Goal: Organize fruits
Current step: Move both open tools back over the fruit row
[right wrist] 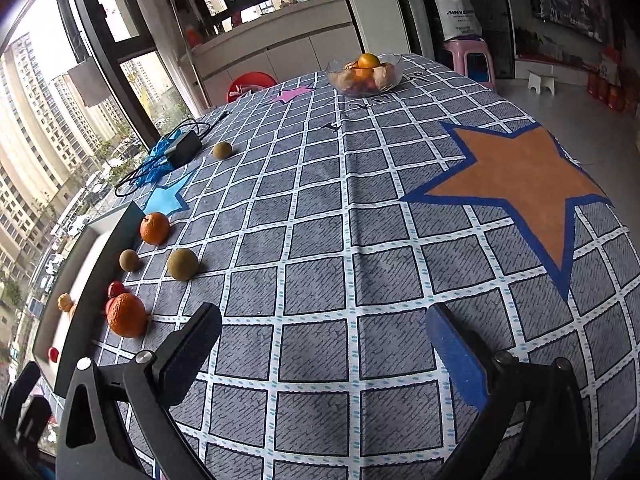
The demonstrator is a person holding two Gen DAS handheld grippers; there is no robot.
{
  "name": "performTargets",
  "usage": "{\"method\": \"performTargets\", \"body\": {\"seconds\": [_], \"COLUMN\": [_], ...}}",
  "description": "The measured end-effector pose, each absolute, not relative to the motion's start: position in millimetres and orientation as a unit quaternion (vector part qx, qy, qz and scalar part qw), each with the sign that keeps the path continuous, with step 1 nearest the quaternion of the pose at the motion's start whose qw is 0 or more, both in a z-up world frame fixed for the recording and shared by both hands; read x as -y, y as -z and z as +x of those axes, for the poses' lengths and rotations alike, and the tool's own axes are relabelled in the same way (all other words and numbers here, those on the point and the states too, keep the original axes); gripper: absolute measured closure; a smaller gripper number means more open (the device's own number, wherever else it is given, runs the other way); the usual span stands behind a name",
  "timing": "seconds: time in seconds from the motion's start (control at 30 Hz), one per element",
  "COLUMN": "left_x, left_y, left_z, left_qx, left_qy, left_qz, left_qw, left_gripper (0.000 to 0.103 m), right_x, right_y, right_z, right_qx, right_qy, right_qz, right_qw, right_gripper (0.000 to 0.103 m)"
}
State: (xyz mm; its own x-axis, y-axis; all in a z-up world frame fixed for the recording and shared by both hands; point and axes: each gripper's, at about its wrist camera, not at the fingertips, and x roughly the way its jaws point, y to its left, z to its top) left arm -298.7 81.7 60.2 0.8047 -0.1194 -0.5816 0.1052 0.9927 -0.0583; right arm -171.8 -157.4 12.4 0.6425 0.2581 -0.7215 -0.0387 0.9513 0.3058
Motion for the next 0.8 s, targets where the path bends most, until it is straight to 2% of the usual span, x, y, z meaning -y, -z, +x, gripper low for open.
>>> {"method": "performTargets", "body": {"seconds": [0.3, 0.8], "left_x": [-27.5, -49.8], "left_y": [-25.9, -7.4], "left_z": [-285.9, -278.6], "left_qx": [-0.296, -0.315], "left_qy": [0.018, 0.04], "left_qz": [0.028, -0.038], "left_qw": [0.955, 0.948], "left_gripper": [0.012, 0.01], "right_x": [160.2, 158.2], "right_y": [-12.5, -12.6], "right_z": [-174.2, -173.6], "right_qx": [-0.407, -0.409], "right_qy": [-0.09, -0.086], "right_qz": [0.145, 0.138], "right_qw": [0.897, 0.898], "right_gripper": [0.0, 0.0]}}
